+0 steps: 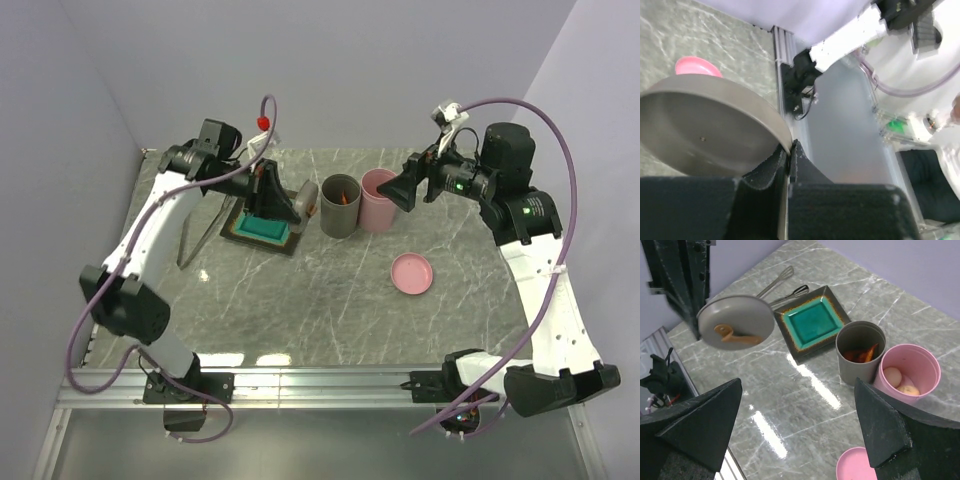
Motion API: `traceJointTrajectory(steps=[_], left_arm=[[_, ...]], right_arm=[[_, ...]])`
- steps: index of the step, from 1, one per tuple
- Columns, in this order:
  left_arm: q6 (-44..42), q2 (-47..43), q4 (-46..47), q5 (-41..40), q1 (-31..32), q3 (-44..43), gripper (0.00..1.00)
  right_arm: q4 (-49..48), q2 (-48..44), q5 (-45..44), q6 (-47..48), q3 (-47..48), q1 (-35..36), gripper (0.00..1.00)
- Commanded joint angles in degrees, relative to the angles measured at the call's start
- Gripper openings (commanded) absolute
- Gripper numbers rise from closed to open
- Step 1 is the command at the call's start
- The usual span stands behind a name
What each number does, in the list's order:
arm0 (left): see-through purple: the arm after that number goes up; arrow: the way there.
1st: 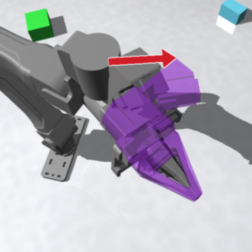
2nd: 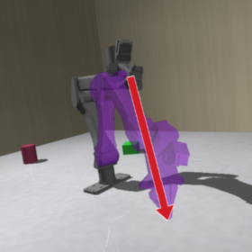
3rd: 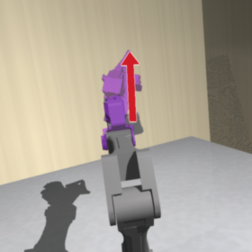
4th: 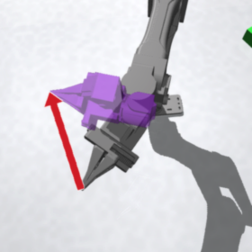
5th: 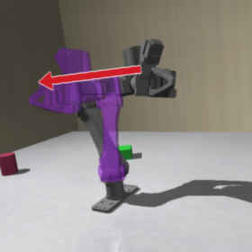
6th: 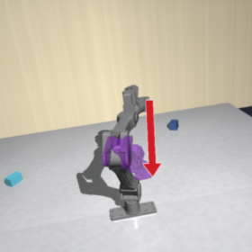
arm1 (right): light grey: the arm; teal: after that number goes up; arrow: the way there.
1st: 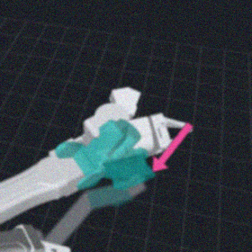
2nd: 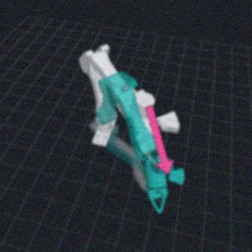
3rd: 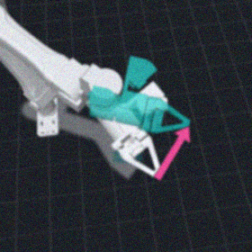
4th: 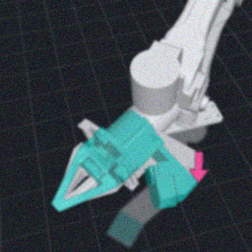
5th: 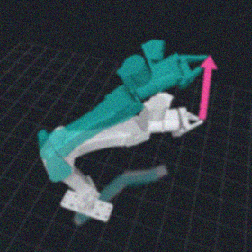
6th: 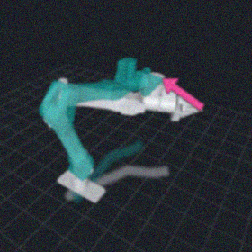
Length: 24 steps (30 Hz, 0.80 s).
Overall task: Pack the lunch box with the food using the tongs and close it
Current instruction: Pass the lid of the lunch box from the left arm to the right
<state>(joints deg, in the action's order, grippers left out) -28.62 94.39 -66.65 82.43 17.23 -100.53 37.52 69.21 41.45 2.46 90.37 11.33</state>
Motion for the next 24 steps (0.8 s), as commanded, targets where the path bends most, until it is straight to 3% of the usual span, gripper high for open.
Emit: traceJointTrajectory(steps=[1, 2, 4, 5, 6, 8, 10, 11, 16, 21, 24], left_arm=[[45.16, -10.78, 30.02, -7.67, 3.24, 7.48, 0.00], [57.33, -15.85, 45.75, -6.33, 2.72, 11.02, 0.00], [72.23, -20.28, 64.97, -4.92, 2.80, 21.66, 0.00], [80.13, -24.56, 89.17, -6.05, 3.24, 25.09, 0.00], [92.57, -26.17, 98.03, -7.80, 3.42, 30.43, 0.00], [102.39, -28.64, 112.81, -14.36, 4.38, 33.28, 0.00], [110.14, -27.42, 121.89, -17.21, 5.79, 34.87, 0.00], [118.19, -26.02, 126.98, -20.61, 5.97, 35.75, 0.00], [120.99, -24.34, 126.51, -25.30, 5.71, 33.12, 0.00], [125.03, -23.99, 123.52, -28.20, 5.18, 32.33, 0.00], [128.28, -24.16, 116.58, -30.05, 4.13, 32.68, 0.00]], right_arm=[[-1.66, -2.23, -2.77, -0.88, 0.25, 0.27, 1.00], [-1.48, -3.28, -3.30, -0.79, -0.19, 0.18, 1.00], [-1.39, -4.43, -2.70, -0.44, -1.59, 0.09, 1.00], [-1.39, -5.65, -1.82, -0.35, -2.03, 0.18, 1.00], [-1.92, -6.10, -1.47, -0.61, -2.82, 0.18, 1.00], [-2.27, -7.24, -0.24, 0.08, -3.53, 0.09, 1.00], [-2.71, -7.68, 1.52, 0.61, -3.71, 0.09, 1.00], [-3.06, -7.69, 2.40, 0.88, -3.62, 0.09, 1.00], [-8.33, -6.02, 11.35, 0.10, -2.48, 0.18, 1.00], [-17.71, -3.38, 18.12, -8.77, -0.90, 0.36, 0.99], [-23.61, -0.49, 22.87, -15.09, 1.21, 0.80, 0.95]])
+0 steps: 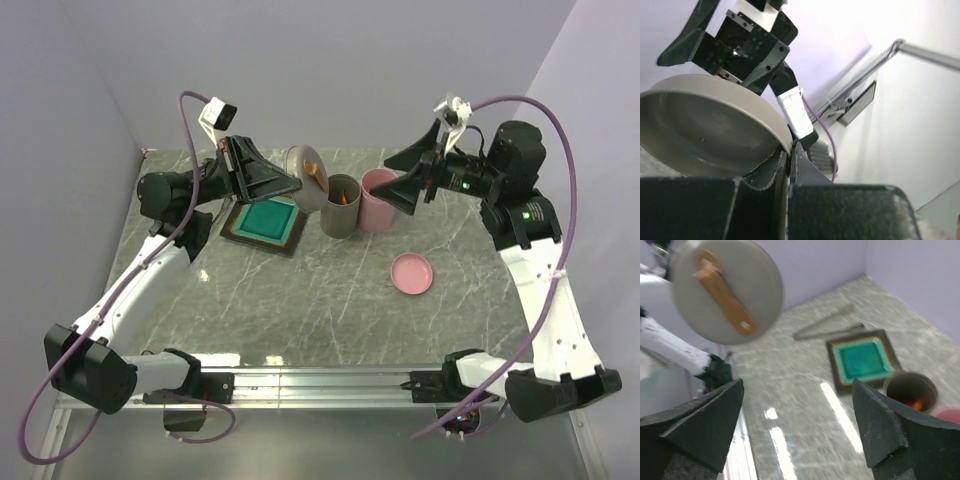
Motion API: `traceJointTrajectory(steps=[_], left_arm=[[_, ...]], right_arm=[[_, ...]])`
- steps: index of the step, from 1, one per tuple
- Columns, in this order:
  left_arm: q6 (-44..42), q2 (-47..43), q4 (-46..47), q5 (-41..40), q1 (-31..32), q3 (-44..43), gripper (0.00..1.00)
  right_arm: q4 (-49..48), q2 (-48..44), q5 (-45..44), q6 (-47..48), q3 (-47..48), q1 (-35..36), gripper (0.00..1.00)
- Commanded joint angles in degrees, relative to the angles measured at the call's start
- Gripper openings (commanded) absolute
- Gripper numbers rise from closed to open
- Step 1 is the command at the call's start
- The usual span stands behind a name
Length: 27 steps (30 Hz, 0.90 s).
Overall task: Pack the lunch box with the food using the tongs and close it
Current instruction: Pass the lid of the lunch box from the left arm to the right
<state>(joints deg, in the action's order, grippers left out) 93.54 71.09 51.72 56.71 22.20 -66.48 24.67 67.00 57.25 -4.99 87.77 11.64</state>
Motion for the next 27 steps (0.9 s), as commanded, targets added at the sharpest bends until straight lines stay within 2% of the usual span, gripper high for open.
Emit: traceJointTrajectory(steps=[1, 4, 11, 13, 20, 23, 27], left_arm=[[6.91, -0.95, -2.59, -4.76, -1.36, -1.29, 0.00], [8.77, -0.69, -4.87, -5.99, -1.45, -2.42, 0.00], [8.86, 0.80, -8.83, -6.61, -1.54, -6.03, 0.00], [8.68, 1.42, -9.53, -6.70, -1.37, -6.38, 0.00], [8.50, 3.00, -8.13, -6.70, -1.10, -8.84, 0.00], [8.59, 3.00, -7.60, -6.52, -1.01, -9.20, 0.00], [7.89, 2.48, -6.99, -6.00, -0.31, -9.46, 0.00]], right_arm=[[-13.13, 3.64, 7.95, -10.27, 4.34, 0.66, 0.92], [-22.53, 6.81, 9.63, -23.26, 5.13, 0.75, 0.86], [-46.59, 9.72, 8.58, -44.91, -0.66, 2.86, 0.77], [-50.92, 10.60, 7.70, -49.99, -1.45, 3.39, 0.75], [-71.29, 12.62, 5.06, -59.60, -5.15, 7.69, 0.63], [-74.05, 13.85, 4.71, -60.31, -6.90, 10.07, 0.60], [-71.70, 14.03, 2.60, -55.67, -7.96, 10.95, 0.57]])
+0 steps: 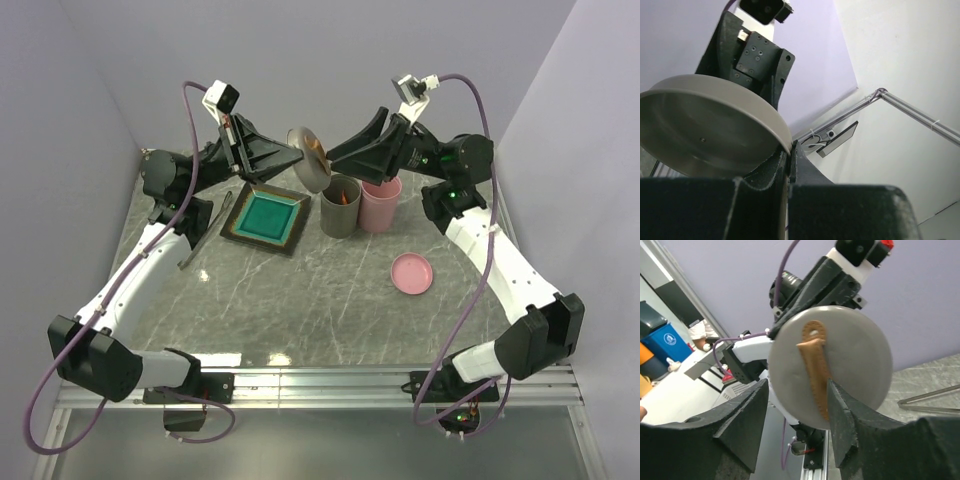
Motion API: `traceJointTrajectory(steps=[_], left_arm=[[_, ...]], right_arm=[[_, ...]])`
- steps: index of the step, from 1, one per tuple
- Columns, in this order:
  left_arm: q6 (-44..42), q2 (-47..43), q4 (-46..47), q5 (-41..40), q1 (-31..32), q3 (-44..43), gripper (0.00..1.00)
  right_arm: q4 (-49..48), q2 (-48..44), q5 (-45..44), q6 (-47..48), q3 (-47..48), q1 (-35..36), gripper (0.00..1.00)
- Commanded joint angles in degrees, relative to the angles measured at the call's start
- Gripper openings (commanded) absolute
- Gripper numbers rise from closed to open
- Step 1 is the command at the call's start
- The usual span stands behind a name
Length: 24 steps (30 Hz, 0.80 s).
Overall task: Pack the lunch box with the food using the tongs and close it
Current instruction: Pass the lid of the lunch box from the left arm to the right
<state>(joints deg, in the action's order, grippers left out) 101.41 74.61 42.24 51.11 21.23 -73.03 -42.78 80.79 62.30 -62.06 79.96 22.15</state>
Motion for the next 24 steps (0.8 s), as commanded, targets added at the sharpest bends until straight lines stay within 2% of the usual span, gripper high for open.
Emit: traceJointTrajectory(steps=[1, 6, 17, 24], left_arm=[[-0.07, -1.13, 2.67, -0.40, 0.74, -3.08, 0.00], [0.20, -1.13, 3.90, -0.31, 0.83, -3.87, 0.00], [0.37, -0.52, 4.78, -0.75, 0.91, -2.81, 0.00], [-0.94, -0.34, 4.17, -0.58, 1.09, -2.90, 0.00]], right_arm=[[-3.63, 0.41, -2.71, 1.94, 0.62, 0.78, 0.56], [0.07, 0.86, -3.50, 6.60, 2.30, 1.84, 0.55], [-5.47, -0.72, -4.82, 5.90, -2.18, 2.81, 0.55], [-0.46, -0.55, -5.88, 9.93, -0.60, 3.77, 0.53]])
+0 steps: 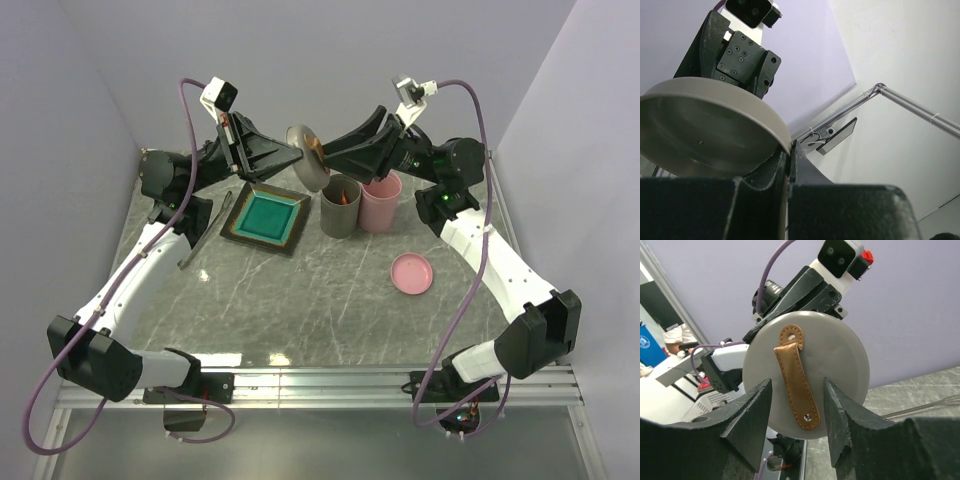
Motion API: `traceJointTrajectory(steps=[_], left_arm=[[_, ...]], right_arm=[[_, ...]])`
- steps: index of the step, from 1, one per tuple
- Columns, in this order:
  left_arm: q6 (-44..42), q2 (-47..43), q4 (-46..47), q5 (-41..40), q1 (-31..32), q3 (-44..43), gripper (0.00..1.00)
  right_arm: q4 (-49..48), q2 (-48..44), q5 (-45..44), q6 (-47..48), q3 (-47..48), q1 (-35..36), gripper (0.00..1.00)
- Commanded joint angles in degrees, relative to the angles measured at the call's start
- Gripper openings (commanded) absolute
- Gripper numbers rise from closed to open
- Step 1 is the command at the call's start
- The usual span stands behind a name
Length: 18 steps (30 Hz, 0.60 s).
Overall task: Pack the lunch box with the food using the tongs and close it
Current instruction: Pass the lid of the lunch box from the left arm to the right
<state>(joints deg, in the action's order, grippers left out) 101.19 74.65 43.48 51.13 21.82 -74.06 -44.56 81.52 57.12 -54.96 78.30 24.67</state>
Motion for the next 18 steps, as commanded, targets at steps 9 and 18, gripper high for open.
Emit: traceJointTrajectory(steps=[9, 18], left_arm=[[-1.69, 0.14, 1.96, -0.86, 0.50, -2.66, 0.00], [-2.31, -0.30, 2.40, -0.69, 0.50, -2.23, 0.00]], right_arm=[[11.06, -1.62, -2.01, 10.38, 3.78, 3.02, 0.49], [17.49, -0.83, -1.85, 14.27, 6.25, 4.78, 0.20]])
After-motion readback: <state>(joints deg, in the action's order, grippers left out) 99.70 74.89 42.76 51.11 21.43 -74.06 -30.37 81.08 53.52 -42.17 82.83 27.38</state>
